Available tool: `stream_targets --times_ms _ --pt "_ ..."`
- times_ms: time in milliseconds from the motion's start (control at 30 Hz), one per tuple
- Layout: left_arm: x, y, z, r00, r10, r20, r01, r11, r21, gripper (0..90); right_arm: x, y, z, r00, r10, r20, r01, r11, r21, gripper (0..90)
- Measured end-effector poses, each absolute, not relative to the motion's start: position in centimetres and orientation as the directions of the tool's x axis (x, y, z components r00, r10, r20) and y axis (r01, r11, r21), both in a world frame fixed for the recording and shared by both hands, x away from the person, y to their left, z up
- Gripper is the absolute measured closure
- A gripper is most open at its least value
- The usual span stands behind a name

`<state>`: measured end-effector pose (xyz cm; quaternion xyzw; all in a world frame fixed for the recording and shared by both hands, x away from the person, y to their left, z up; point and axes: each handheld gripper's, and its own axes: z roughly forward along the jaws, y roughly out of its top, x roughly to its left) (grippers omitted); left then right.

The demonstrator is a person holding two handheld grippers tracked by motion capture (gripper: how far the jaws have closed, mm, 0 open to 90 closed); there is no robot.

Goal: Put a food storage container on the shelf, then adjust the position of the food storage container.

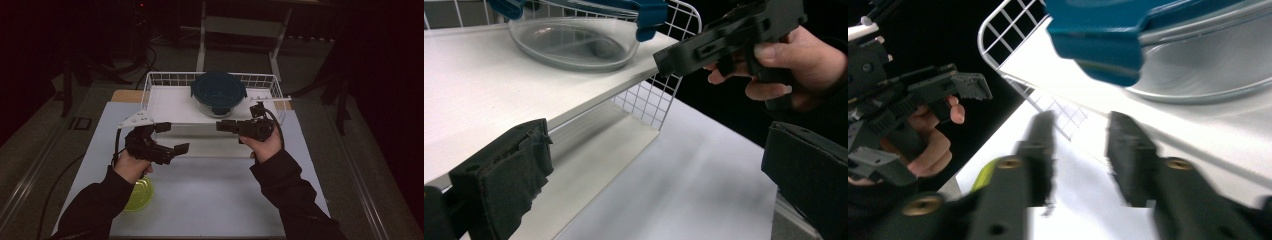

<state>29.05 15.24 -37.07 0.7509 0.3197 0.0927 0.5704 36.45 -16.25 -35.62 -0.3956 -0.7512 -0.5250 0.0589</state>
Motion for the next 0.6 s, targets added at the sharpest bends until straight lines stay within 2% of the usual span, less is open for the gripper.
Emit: stream_targets --times_ms 200,267,433,600 --pt "27.9 16.1 -37.5 0.787 0.575 -0.223 0.375 -0.158 0.914 0.0 35.0 -16.7 -35.8 -0.724 0.513 0.461 0.599 0.136 0.789 29.5" --pt "27.6 16.6 -37.6 0.787 0.578 -0.217 0.375 -0.168 0.912 0.0 34.5 -17.0 -35.8 -0.743 0.491 0.455 0.582 0.138 0.801 23.7" --pt "26.9 18.3 -38.0 0.782 0.586 -0.214 0.378 -0.173 0.909 0.0 33.2 -18.1 -35.7 -0.764 0.486 0.424 0.543 0.131 0.829 19.3" --pt "25.9 20.0 -38.7 0.769 0.612 -0.186 0.376 -0.197 0.906 7.3 31.7 -19.3 -36.0 -0.776 0.498 0.386 0.511 0.137 0.849 18.7"
